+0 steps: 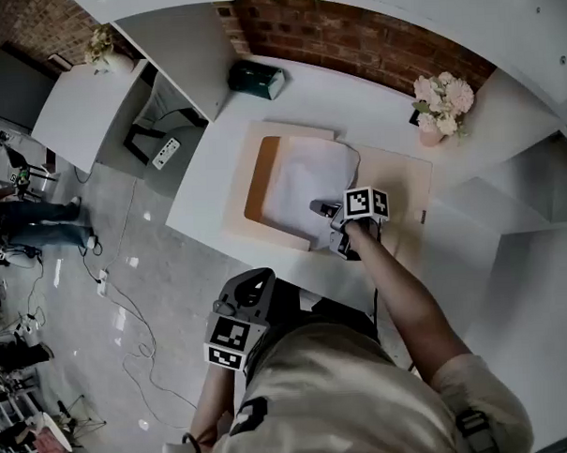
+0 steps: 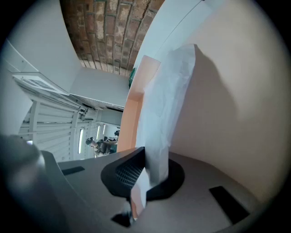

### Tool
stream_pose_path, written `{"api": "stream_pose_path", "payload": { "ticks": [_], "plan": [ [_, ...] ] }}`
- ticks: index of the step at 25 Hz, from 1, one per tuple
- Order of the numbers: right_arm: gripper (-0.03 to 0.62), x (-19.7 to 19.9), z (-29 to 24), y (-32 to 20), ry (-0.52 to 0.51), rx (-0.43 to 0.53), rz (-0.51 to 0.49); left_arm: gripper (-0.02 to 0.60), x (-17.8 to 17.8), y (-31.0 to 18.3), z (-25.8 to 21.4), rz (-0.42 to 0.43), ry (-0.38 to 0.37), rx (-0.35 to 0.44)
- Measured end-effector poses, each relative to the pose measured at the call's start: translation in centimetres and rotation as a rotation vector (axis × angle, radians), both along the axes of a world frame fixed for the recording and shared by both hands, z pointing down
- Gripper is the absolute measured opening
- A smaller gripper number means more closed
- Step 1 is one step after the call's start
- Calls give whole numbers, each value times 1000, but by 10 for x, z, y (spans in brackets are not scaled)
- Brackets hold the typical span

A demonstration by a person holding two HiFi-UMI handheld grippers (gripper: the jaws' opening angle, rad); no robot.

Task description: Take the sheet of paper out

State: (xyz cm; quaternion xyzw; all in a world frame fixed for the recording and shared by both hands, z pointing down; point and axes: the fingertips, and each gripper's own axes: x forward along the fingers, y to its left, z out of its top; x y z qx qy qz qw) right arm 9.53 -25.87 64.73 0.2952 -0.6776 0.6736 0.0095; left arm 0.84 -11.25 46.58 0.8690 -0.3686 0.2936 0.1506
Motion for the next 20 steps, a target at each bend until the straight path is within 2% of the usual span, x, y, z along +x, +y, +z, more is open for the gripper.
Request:
{"api": "stream_pose_path", "payload": {
  "ticks": [4, 11, 15, 20],
  "plan": [
    [28, 2, -1, 3, -20, -7, 19, 14, 2, 10, -3, 9, 2, -6],
    [26, 12, 1, 5, -20, -6, 72, 14, -7, -1, -8, 42, 14, 20],
    [27, 16, 1, 3, -9, -14, 99, 14, -16, -9, -10, 55, 45, 32],
    [26, 23, 2, 4, 3, -36, 138, 15, -34, -11, 0, 57, 80, 11]
  ]
}}
